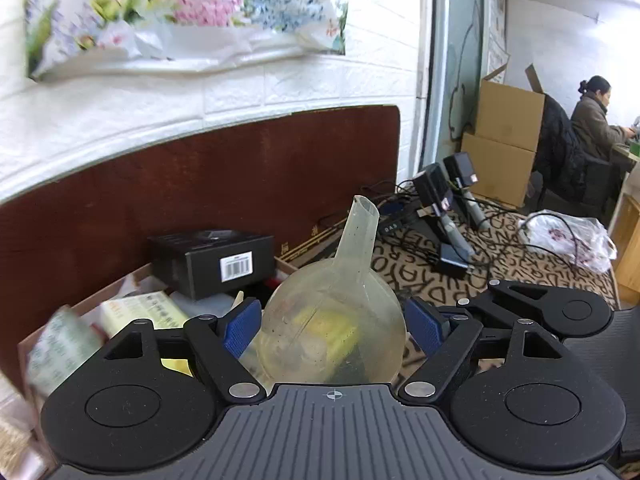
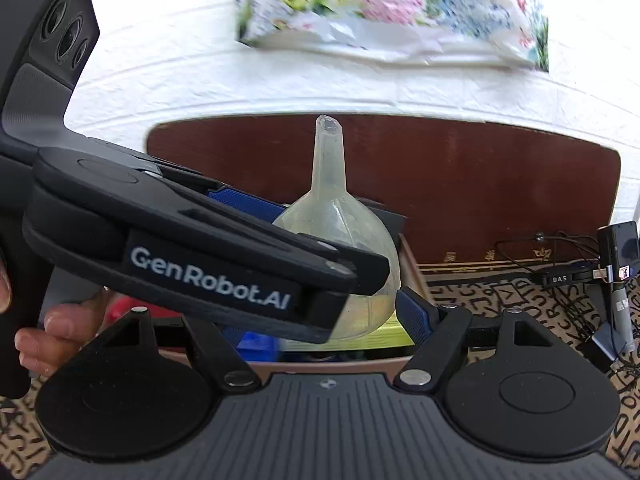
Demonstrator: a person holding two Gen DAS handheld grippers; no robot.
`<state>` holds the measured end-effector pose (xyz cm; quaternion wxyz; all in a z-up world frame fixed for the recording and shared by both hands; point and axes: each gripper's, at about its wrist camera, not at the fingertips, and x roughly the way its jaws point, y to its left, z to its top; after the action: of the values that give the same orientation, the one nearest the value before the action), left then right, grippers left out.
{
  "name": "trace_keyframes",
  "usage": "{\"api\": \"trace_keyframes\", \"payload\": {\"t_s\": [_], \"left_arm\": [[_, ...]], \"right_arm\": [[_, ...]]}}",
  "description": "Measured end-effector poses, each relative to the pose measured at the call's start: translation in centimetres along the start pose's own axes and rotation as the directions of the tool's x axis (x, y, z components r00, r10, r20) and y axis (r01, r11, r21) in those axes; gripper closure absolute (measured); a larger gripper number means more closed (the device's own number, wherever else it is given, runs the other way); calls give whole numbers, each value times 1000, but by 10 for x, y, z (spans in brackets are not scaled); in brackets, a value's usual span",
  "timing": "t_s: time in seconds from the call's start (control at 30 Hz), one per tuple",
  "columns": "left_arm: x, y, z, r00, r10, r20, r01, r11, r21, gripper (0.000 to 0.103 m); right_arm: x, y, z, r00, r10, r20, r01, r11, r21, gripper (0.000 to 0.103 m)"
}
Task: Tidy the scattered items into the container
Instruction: 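Carry the funnel into the cardboard box and open the left tool, then withdraw the left tool and reach toward the cotton swab bag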
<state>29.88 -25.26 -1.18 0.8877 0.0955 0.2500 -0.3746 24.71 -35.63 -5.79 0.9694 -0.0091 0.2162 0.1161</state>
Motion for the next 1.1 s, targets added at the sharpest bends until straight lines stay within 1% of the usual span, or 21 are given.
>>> {"api": "trace_keyframes", "payload": {"t_s": [0.03,0.07,0.13,0.17,0.2,0.27,0.37,0.47,0.6,0.63,0.67,0.7,0.8,0.83,0.9,1.03,1.07,1.1], "left_arm": [[9,2,1,1000,1,-5,-1,1000,-3,20],[18,3,2,1000,4,-13,-4,1000,-5,15],[36,7,4,998,36,-46,-36,999,-8,14],[41,10,4,996,61,-63,-62,998,-7,14],[41,14,2,995,72,-64,-73,997,-4,13],[34,23,-3,997,62,-34,-62,998,1,12],[25,37,-6,998,63,-17,-64,997,-43,12],[24,42,-9,998,52,-24,-54,996,-76,12],[23,35,-14,997,78,-29,-79,996,-33,11],[22,35,-15,996,86,-26,-86,996,-26,9],[20,36,-16,995,94,-19,-95,995,-30,6],[18,38,-16,995,97,-19,-98,995,-30,6],[17,44,-18,995,97,-35,-98,995,-31,6],[17,46,-19,994,100,-39,-101,994,-33,6],[15,50,-22,994,100,-41,-102,994,-49,6],[9,53,-28,994,93,-53,-97,992,-86,3],[5,52,-31,994,95,-48,-99,991,-89,0],[1,50,-33,994,101,-39,-104,990,-94,0]], "right_arm": [[6,-5,0,1000,-2,-6,2,1000,8,23],[14,-10,-1,1000,1,-11,-1,1000,21,23],[29,-21,-2,999,13,-37,-11,998,64,23],[34,-26,-4,998,13,-56,-8,996,90,22],[34,-30,-6,998,13,-59,-7,994,108,20],[27,-34,-10,999,13,-31,-10,995,101,16],[23,-36,-12,1000,7,-20,-5,996,89,16],[23,-35,-13,1000,18,-16,-16,995,101,18],[36,-30,-7,1000,10,-16,-9,998,69,19],[40,-29,-4,1000,10,-16,-9,998,63,19],[45,-27,-2,1000,14,-23,-13,998,54,19],[49,-25,-1,999,20,-30,-19,999,45,19],[62,-14,1,997,43,-67,-42,999,16,22],[64,-11,1,996,45,-71,-45,999,10,22],[65,-7,0,998,22,-58,-22,1000,2,22],[59,-9,-3,997,22,-69,-20,1000,23,22],[54,-9,-4,998,11,-66,-10,1000,12,21],[50,-7,-5,998,0,-62,0,1000,3,17]]}}
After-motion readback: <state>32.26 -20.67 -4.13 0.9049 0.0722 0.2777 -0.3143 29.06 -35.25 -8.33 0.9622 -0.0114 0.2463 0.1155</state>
